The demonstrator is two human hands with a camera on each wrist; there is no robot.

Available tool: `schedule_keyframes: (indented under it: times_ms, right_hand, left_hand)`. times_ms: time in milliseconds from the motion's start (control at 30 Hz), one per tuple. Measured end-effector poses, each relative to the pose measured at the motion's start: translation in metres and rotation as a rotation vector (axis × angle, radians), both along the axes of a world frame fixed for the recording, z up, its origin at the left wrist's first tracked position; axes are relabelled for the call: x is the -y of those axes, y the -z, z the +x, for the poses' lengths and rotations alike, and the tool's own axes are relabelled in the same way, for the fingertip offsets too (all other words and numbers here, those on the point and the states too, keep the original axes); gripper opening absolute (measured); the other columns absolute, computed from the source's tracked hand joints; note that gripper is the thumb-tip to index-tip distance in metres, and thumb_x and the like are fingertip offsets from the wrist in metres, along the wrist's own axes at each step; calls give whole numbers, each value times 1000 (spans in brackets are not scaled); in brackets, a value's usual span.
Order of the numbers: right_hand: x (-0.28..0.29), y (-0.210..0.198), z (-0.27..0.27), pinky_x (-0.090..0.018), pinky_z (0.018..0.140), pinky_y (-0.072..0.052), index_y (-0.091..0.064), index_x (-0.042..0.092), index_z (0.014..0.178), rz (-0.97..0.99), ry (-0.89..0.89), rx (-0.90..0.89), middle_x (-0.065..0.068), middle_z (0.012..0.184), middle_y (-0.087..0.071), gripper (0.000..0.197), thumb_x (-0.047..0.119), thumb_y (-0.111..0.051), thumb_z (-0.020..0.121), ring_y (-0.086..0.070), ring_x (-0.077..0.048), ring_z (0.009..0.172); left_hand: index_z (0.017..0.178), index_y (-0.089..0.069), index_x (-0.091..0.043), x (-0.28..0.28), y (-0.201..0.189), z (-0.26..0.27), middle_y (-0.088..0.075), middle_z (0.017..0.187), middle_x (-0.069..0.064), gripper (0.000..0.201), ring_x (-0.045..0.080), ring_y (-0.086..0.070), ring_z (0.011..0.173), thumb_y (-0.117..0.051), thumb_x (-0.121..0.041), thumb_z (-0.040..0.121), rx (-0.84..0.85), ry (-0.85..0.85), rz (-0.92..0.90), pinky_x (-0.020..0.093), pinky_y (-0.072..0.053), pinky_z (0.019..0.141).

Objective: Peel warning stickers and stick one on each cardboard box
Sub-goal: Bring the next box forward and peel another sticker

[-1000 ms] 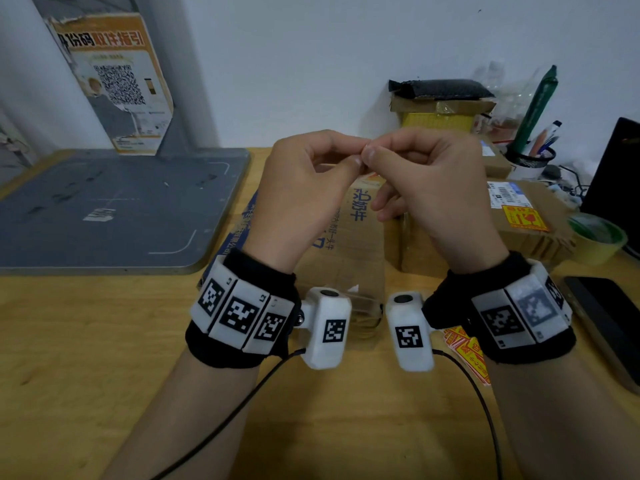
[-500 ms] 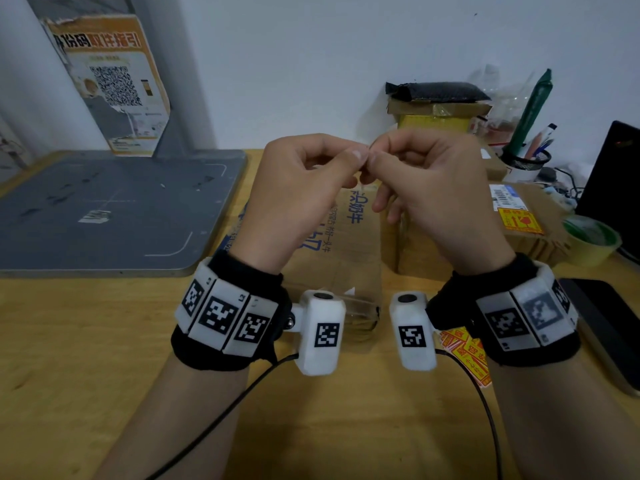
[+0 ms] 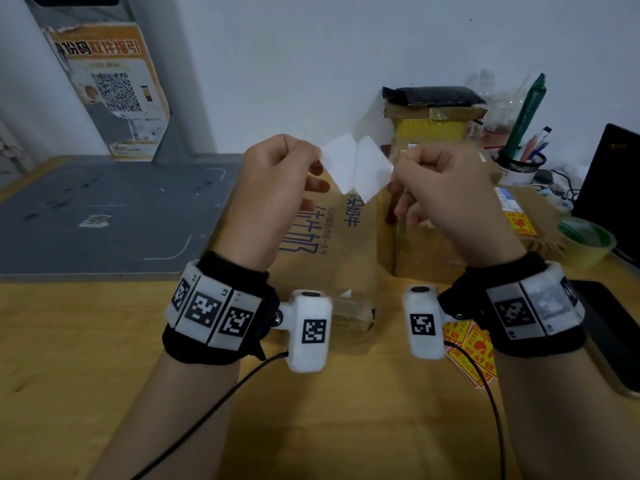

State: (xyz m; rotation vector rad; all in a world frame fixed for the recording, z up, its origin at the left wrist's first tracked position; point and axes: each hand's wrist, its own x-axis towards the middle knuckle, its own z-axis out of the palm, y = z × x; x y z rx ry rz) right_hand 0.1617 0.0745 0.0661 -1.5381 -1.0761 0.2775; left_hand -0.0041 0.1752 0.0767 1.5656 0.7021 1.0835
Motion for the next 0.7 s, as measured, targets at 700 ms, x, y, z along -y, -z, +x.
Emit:
schedule_keyframes:
  times_ms: [700]
  right_hand:
    - [4,1,9,-22,50,-34,-78,20,83,-280,56,270,-1,58,-58,27,6,-56,92,-41,-4,41]
  left_hand:
    - [55,-62,-12,4,1,0,-60,80,29,27,18,-44,68,-54,-35,66,-93,-54,93,35,-40,66]
